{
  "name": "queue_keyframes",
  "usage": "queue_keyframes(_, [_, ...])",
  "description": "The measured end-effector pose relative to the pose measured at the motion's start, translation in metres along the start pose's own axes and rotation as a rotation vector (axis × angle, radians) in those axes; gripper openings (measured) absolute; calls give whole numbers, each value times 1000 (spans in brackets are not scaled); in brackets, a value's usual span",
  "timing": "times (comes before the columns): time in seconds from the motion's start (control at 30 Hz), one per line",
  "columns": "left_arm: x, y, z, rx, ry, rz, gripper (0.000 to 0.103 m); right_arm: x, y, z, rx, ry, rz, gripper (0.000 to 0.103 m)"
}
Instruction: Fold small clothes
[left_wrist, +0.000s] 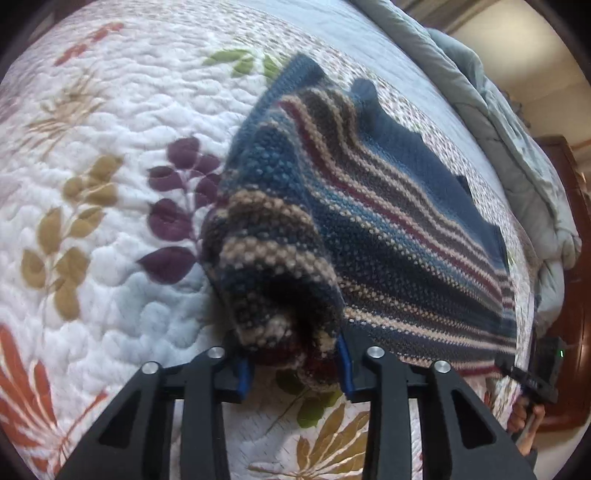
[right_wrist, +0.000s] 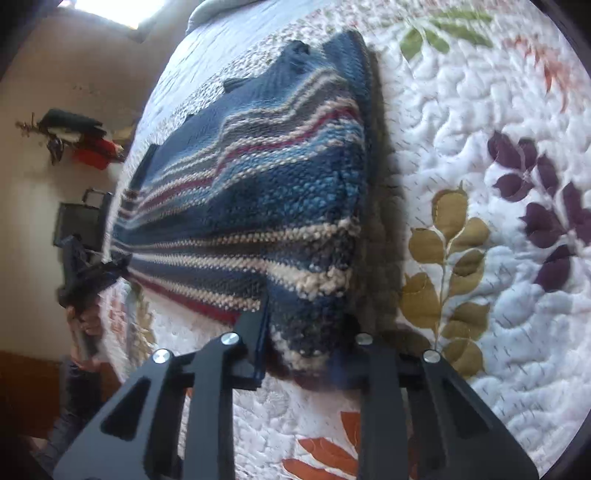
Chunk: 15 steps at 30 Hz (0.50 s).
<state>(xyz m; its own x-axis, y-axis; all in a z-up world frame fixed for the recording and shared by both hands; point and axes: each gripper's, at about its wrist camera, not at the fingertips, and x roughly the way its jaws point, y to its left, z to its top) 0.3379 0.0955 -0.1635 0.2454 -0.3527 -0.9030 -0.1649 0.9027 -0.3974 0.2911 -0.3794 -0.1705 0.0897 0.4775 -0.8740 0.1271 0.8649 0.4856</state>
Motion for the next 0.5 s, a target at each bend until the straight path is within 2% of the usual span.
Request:
queue_keyframes(0.1, [-13, -8, -6, 5, -44, 53, 32, -14, 8, -8, -17, -8, -20, 21])
queue_keyframes(0.2, [-36, -17, -20, 41, -70, 68, 31, -34, 14, -19, -41, -20, -25, 20])
queue_keyframes(0.33, [-52, -31, -49, 70, -35, 60, 31, -61, 16, -51, -71, -6, -62, 20])
queue_keyframes(0.5, [-67, -44, -111, 112, 11, 28, 31, -91, -3, -111, -61, 16, -72, 20])
